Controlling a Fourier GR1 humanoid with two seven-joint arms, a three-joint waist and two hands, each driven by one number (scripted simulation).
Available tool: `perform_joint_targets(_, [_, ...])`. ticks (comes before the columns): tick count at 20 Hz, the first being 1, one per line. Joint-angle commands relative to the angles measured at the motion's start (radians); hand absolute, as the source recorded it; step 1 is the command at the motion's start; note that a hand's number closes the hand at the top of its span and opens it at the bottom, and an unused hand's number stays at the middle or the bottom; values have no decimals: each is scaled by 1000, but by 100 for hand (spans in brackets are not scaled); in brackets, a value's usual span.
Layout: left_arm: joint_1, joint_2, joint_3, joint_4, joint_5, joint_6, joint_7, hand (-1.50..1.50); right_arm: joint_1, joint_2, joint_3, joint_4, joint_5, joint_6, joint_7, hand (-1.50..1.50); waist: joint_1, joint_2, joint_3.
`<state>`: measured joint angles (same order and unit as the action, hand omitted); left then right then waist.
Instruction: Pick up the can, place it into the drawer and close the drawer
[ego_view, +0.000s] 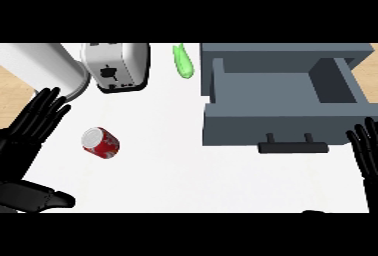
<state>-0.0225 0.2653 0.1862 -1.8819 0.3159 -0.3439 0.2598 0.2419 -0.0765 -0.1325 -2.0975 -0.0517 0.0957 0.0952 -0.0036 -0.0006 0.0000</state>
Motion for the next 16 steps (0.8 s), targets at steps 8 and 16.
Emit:
perform_joint_targets(8, [-115, -63, -31, 228, -150, 13, -126, -150, 37, 33, -7, 54, 43, 37, -103, -150, -3, 1, 0])
perform_joint_targets(16, [-42, -29, 33, 356, -183, -61, -297, -150, 95, 27, -58, 3, -3, 101, -99, -150, -1, 0, 0])
